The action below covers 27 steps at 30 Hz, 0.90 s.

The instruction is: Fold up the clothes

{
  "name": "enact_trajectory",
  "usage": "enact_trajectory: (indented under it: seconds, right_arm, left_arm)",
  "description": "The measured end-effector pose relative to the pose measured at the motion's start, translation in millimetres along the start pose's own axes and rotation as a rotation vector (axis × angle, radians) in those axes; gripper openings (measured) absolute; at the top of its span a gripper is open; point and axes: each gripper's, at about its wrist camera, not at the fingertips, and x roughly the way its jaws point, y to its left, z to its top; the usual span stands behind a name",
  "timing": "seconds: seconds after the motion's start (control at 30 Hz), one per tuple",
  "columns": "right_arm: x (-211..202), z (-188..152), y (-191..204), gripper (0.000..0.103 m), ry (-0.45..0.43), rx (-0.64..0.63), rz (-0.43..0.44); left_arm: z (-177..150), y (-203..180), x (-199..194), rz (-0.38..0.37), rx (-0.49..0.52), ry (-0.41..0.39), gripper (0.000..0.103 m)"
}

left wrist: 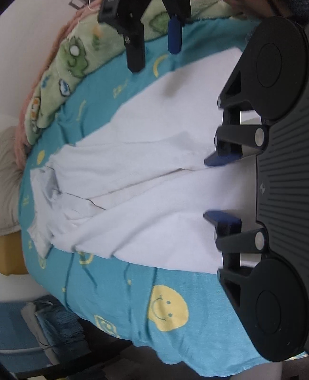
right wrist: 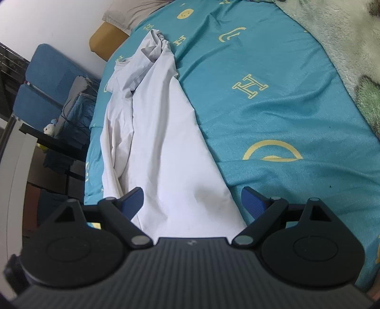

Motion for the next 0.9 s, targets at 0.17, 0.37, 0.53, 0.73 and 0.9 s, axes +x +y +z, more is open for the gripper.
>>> enact_trajectory:
  seconds: [0.17,0.37,0.53,0.73,0.9]
  right_arm:
    - [-0.8,0.4,-0.1,0.09,-0.003,0.016,0.011]
    - [-1.8,0.1,2.1,0.09,0.004,0.016,0.038]
    - [-2.2,-0.9,8.6,0.09,0.008,0.005,0.053]
    - [-4.3,-2.3,4.9,0.09,0.016,0.02,0.056]
    - [-4.4,-1.7,4.4,0.09,0.014,0.024,0.049]
  left_arm:
    - [2.3,40.8,-25.7,-0.043,-0.15,-0.01,0.001]
    - [19.9,98.9,-75.8,0.136,-0.182,0.009,0.001]
    - [24.7,146.9,-89.6,0.244,-0.265,0.053,0.013]
    - [24.7,115.1,-89.1,0.154,-0.149,-0.008,0.037]
    - [17.5,59.3,-50.9,0.104,0.0,0.069,0.04]
